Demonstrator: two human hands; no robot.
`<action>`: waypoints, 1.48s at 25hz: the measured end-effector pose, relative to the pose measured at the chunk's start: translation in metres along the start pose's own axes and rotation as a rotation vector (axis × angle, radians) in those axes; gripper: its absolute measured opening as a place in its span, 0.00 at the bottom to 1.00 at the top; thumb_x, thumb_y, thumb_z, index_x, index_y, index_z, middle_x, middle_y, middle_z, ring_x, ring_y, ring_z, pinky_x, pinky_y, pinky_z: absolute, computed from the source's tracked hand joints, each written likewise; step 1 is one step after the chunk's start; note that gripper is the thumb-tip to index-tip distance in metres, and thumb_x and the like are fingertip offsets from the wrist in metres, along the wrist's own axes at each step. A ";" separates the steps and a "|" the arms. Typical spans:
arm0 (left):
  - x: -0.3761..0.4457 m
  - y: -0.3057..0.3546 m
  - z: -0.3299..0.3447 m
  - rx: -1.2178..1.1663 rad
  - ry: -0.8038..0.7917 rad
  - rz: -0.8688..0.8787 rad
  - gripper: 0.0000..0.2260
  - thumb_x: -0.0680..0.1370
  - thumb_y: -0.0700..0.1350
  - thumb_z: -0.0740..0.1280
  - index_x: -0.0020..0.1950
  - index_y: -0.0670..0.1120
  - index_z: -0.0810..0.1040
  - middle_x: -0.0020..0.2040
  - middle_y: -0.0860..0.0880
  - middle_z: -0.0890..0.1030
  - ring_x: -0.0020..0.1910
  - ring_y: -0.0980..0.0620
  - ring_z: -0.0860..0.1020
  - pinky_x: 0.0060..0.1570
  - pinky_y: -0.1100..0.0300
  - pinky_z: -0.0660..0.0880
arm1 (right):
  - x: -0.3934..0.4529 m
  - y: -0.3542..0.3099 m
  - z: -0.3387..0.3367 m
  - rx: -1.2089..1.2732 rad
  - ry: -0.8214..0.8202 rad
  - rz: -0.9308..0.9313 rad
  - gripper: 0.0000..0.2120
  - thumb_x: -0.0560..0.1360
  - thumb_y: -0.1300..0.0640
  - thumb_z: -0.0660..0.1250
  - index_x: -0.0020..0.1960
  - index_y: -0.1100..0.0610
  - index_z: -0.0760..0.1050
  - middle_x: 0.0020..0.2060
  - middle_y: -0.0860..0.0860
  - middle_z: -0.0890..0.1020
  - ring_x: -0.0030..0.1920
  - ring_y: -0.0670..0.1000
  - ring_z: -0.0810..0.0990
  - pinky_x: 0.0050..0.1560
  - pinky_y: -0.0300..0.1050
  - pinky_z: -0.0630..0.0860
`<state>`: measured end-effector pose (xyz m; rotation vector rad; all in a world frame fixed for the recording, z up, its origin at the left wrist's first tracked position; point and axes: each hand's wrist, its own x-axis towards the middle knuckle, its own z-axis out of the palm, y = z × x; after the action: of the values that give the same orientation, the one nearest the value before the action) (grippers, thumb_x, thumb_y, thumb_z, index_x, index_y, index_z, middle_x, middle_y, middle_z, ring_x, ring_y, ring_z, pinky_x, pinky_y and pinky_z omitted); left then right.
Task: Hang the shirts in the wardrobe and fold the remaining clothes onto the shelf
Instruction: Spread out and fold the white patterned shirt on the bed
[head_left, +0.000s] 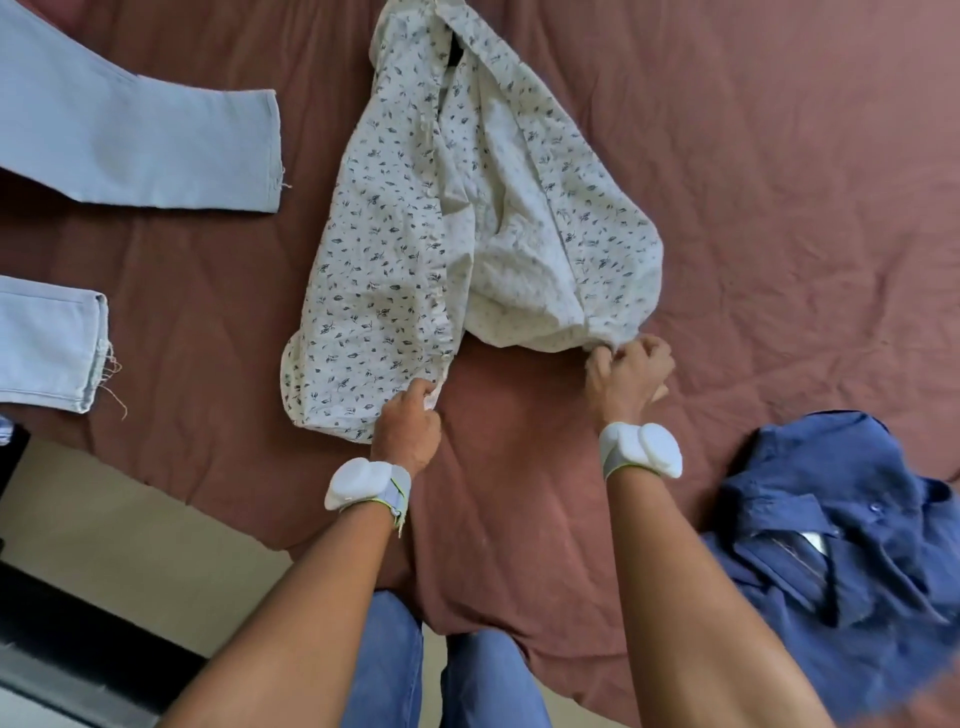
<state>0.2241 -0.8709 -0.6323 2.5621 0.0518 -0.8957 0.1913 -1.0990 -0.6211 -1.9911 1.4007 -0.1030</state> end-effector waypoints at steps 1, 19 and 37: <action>-0.007 0.005 -0.005 -0.025 0.030 0.016 0.19 0.75 0.37 0.60 0.66 0.45 0.72 0.54 0.39 0.80 0.53 0.38 0.76 0.52 0.48 0.73 | -0.008 0.004 -0.008 0.008 -0.015 -0.091 0.07 0.69 0.52 0.62 0.37 0.55 0.68 0.47 0.56 0.76 0.48 0.56 0.74 0.51 0.49 0.67; -0.038 -0.007 0.029 -0.139 0.062 0.093 0.13 0.79 0.36 0.60 0.59 0.42 0.80 0.57 0.42 0.80 0.55 0.43 0.78 0.58 0.52 0.74 | -0.116 0.054 0.020 -0.330 -0.218 -0.629 0.08 0.70 0.68 0.63 0.49 0.63 0.75 0.44 0.59 0.76 0.43 0.60 0.74 0.45 0.53 0.73; -0.023 0.010 0.039 -0.306 0.143 -0.178 0.02 0.69 0.39 0.71 0.37 0.46 0.82 0.34 0.51 0.81 0.41 0.47 0.80 0.45 0.59 0.77 | -0.084 0.070 0.013 0.165 -0.318 0.065 0.09 0.78 0.55 0.65 0.42 0.56 0.81 0.34 0.47 0.82 0.40 0.50 0.81 0.47 0.48 0.78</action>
<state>0.1846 -0.8936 -0.6420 2.3527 0.4314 -0.7026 0.1066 -1.0338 -0.6446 -1.7376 1.2091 0.1191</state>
